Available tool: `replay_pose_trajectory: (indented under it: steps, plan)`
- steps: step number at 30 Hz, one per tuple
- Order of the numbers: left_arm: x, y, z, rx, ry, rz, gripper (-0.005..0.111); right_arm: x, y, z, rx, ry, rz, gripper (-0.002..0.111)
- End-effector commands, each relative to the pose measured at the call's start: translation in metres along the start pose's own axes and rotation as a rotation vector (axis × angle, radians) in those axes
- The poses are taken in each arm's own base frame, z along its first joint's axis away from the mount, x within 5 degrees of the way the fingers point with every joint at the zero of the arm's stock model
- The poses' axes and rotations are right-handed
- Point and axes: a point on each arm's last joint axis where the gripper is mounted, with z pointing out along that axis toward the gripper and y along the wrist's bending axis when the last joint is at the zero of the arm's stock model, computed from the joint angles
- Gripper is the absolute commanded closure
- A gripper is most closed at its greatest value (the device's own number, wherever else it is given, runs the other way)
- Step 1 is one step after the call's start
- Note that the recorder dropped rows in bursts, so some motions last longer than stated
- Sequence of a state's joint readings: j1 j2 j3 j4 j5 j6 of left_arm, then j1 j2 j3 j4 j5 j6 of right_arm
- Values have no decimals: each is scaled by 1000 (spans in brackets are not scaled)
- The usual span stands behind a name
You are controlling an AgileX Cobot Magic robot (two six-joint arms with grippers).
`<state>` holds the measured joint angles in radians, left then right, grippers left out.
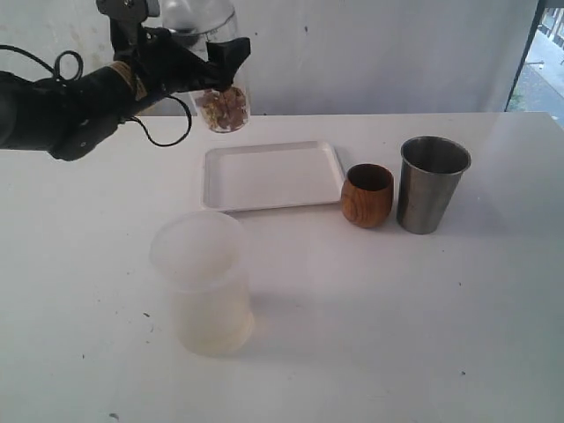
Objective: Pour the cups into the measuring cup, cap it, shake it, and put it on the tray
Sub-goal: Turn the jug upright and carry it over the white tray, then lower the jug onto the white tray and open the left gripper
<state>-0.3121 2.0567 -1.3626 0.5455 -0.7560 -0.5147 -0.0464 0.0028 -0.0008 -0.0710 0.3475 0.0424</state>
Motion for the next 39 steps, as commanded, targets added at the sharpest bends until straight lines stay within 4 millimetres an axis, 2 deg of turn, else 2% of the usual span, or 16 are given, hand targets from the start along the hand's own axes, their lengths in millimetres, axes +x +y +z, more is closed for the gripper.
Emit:
replay_pose_trajectory:
  steps: [1, 9, 13, 18, 21, 27, 29, 31, 32, 34, 37, 39]
  plan:
    - [14, 6, 18, 20, -31, -7, 107, 0, 0, 0, -3, -8, -11, 108]
    - [50, 11, 31, 61, 29, 24, 107, 0, 0, 0, -3, -8, -11, 108]
    - [57, 6, 32, 125, 66, 81, 107, 0, 0, 0, -3, -8, -11, 108]
    - [65, 7, 32, 124, 91, -4, 107, 0, 0, 0, -3, -8, -11, 108]
    - [84, 6, 32, 155, 141, 14, 107, 0, 0, 0, -3, -8, -11, 108]
    - [83, 5, 32, 163, 130, 15, 106, 0, 0, 0, -3, -8, -11, 108]
    - [83, 5, 32, 166, 132, 18, 96, 0, 0, 0, -3, -8, -11, 108]
    - [84, 4, 31, 171, 135, 27, 74, 0, 0, 0, -3, -8, -11, 108]
    - [84, 4, 31, 172, 135, 31, 56, 0, 0, 0, -3, -8, -11, 108]
    - [84, 4, 31, 172, 134, 38, 32, 0, 0, 0, -3, -8, -11, 108]
    - [83, 5, 31, 170, 134, 40, 19, 0, 0, 0, -3, -8, -11, 108]
    - [83, 5, 31, 170, 134, 40, 15, 0, 0, 0, -3, -8, -11, 108]
